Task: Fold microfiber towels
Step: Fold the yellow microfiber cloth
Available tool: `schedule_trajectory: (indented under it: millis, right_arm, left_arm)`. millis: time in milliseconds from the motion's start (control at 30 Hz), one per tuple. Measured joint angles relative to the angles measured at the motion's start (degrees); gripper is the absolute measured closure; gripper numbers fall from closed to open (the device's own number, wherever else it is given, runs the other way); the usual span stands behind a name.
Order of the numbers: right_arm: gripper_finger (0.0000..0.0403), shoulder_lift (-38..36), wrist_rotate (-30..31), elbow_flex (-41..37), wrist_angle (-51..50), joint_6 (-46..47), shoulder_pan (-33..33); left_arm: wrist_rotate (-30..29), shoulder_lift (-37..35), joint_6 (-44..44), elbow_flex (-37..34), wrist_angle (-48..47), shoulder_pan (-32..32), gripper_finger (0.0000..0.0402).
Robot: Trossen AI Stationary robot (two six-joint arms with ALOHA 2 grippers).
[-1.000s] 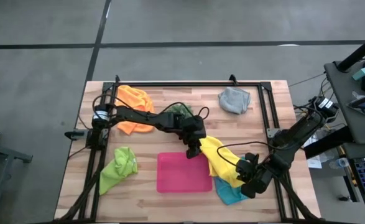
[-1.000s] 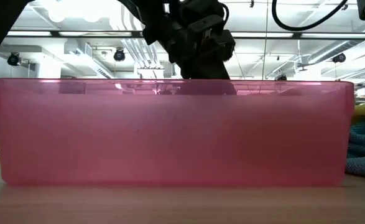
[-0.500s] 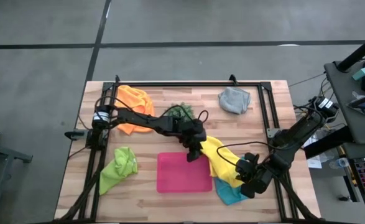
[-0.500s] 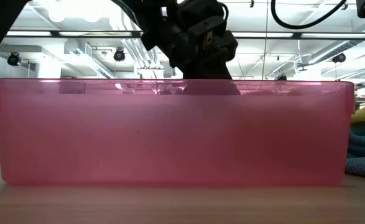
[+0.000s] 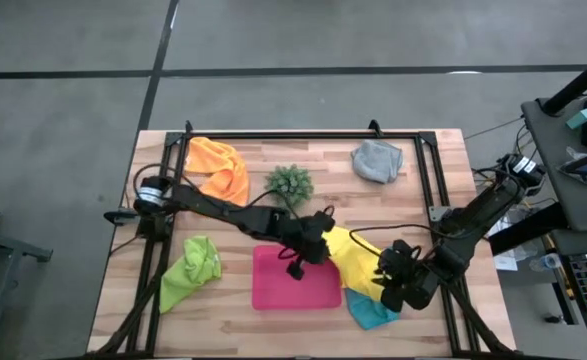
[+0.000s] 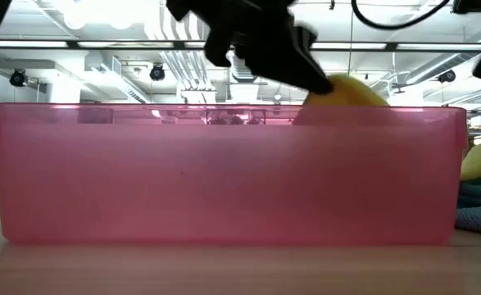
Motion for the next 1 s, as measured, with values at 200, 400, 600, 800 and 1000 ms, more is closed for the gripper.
schedule_trajectory:
  millis: [200,400,600,800,1000]
  right_arm:
    - [0.0224,-2.06,14.15,0.27,-0.33,-5.09,-2.86]
    - [0.0191,-1.61,20.66,-0.78,0.3,-12.36,-7.96]
    - [0.0187,-1.72,16.81,-5.04,6.0,-19.34,-13.02]
    - [0.0188,-2.4,6.56,-10.73,18.37,-26.73,-15.9]
    - [0.0188,-3.35,0.69,-13.98,30.01,-33.89,-15.9]
  left_arm:
    - [-11.12,-2.98,16.24,0.01,1.08,-2.55,0.0401]
    - [-12.84,-3.01,23.0,-0.15,0.98,-4.04,0.0401]
    - [-13.18,-3.01,24.02,-0.17,0.82,-4.65,0.0401]
    - [-13.21,-3.01,24.14,-0.25,0.42,-4.8,0.0401]
    - [-13.28,-3.01,24.07,-0.31,0.07,-4.8,0.0401]
